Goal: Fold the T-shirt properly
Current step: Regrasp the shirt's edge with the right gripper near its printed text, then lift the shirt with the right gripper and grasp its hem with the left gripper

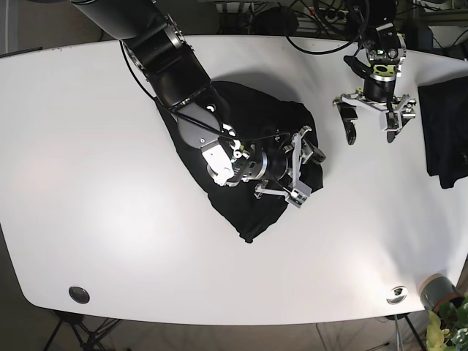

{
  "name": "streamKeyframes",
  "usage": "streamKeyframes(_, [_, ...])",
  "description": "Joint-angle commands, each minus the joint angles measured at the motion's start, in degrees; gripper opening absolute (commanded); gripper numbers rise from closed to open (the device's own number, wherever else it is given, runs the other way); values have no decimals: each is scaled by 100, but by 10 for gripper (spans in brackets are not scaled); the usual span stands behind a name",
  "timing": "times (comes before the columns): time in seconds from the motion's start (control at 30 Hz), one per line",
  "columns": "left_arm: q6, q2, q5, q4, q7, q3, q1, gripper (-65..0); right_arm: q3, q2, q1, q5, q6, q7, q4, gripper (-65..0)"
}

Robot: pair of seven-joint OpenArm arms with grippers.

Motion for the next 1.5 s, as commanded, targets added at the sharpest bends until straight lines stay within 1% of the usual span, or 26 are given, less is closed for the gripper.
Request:
streamKeyframes(0.0, [0, -36, -47, 80, -168, -10, -17, -125, 2, -73, 152, 76, 26, 245, -124, -308])
streamKeyframes(0.2, [0, -36, -47, 89, -177, -28, -17, -125, 2, -73, 152, 67, 17, 816, -643, -309])
streamKeyframes(0.27, [0, -36, -47, 89, -177, -28, -17, -125, 2, -73, 152, 67, -1, 886, -678, -327])
streamKeyframes(0.3, [0, -36, -47, 89, -177, -28, -17, -125, 2, -73, 152, 67, -80, 895, -687, -355])
streamKeyframes(0.37, [0, -36, -47, 89, -177, -28, -17, -125, 2, -73, 152, 67, -273, 913, -669, -452])
streamKeyframes(0.4, [0, -36, -47, 89, -177, -28, -17, -125, 2, -73, 152, 67, -370, 913, -660, -507])
streamKeyframes(0.43, [0, -36, -47, 89, -177, -28, -17, -125, 2, -73, 161, 67, -484, 913, -652, -582])
streamKeyframes(0.47, [0, -36, -47, 89, -177, -37, -17, -125, 2, -73, 170, 67, -572, 913, -652, -636])
streamKeyframes(0.5, [0, -36, -47, 89, -177, -37, -17, -125, 2, -73, 178, 67, -616, 913, -634, -642])
streamKeyframes(0.53, [0, -36, -47, 89, -177, -37, -17, -125, 2, -73, 178, 67, -695, 904, -546, -617])
streamKeyframes(0.57, [0, -36, -47, 97, -177, -37, -17, -125, 2, -73, 178, 67, -730, 904, -441, -610])
streamKeyframes(0.63, [0, -36, -47, 106, -177, -37, -17, -125, 20, -65, 178, 76, -818, 886, -63, -629])
streamKeyframes(0.7, [0, -36, -47, 106, -177, -28, -17, -125, 29, -30, 178, 76, -906, 772, 210, -629])
streamKeyframes(0.77, [0, -36, -47, 115, -177, -19, -17, -125, 29, 84, 222, 76, -1047, 544, 614, -628])
streamKeyframes(0.87, [0, -36, -47, 124, -177, -1, -17, -125, 37, 251, 416, 102, -1152, 289, 1186, -628])
streamKeyframes(0.97, [0, -36, -56, 133, -177, 16, -17, -125, 37, 392, 679, 129, -1161, 42, 1590, -628])
streamKeyframes(1.03, [0, -36, -64, 194, -168, 130, -26, -125, 37, 498, 926, 137, -1144, -107, 1617, -628])
streamKeyframes(1.1, [0, -36, -73, 317, -168, 271, -26, -125, 90, 717, 1128, 208, -1126, -133, 1652, -628])
streamKeyframes(1.17, [0, -28, -73, 414, -168, 350, -26, -125, 125, 858, 1277, 410, -1126, -125, 1652, -628])
streamKeyframes(1.27, [0, -10, -73, 546, -168, 535, -26, -125, 248, 1227, 1708, 902, -1126, -125, 1617, -628])
streamKeyframes(1.33, [0, -1, -73, 599, -168, 658, -26, -125, 336, 1412, 2016, 1104, -1126, -125, 1617, -628])
streamKeyframes(1.47, [0, -1, -82, 669, -168, 939, -26, -125, 354, 1737, 2657, 1342, -1126, -125, 1617, -628])
